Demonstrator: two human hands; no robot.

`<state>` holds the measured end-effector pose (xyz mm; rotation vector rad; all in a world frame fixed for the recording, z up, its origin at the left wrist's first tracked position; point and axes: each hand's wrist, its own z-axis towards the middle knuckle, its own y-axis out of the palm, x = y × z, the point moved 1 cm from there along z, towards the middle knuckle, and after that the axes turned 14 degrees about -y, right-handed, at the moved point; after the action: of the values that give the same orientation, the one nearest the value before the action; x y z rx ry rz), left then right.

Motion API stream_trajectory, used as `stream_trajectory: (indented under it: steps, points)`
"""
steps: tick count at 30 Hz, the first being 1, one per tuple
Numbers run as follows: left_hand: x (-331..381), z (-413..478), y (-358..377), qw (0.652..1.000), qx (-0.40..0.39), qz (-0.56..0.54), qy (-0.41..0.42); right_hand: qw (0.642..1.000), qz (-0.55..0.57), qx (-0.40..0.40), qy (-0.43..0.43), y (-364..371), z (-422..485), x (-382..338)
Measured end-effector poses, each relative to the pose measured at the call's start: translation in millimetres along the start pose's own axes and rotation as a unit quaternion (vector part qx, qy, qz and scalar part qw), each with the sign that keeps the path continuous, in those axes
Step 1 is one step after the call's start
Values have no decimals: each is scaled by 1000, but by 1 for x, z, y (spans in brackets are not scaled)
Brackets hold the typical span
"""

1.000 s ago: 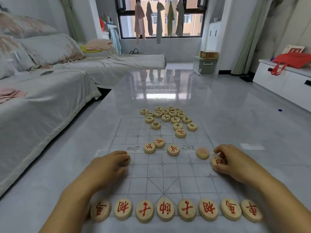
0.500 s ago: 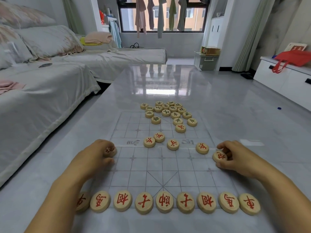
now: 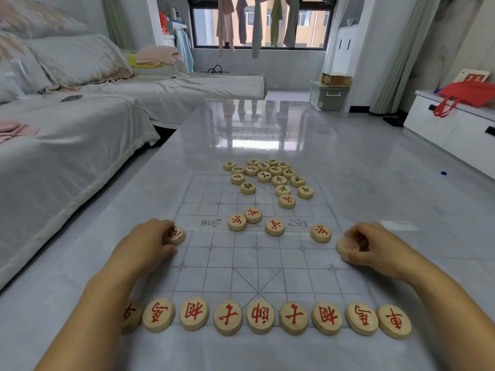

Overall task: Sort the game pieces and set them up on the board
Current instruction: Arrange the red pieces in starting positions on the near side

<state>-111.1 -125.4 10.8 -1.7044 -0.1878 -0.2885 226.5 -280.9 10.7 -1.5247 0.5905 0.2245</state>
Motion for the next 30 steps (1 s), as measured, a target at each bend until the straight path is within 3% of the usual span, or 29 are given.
stream_trajectory:
  steps: [7,14,30]
  points:
    - [-2,4,1,1000,13,-16,11,998,5,38,-40,-3,0,-13]
    - [-1,4,0,999,15,-26,16,996,-1,-85,-32,-3,-7,-20]
    - [-2,3,-1,998,-9,-55,11,992,14,-90,-84,4,-16,-21]
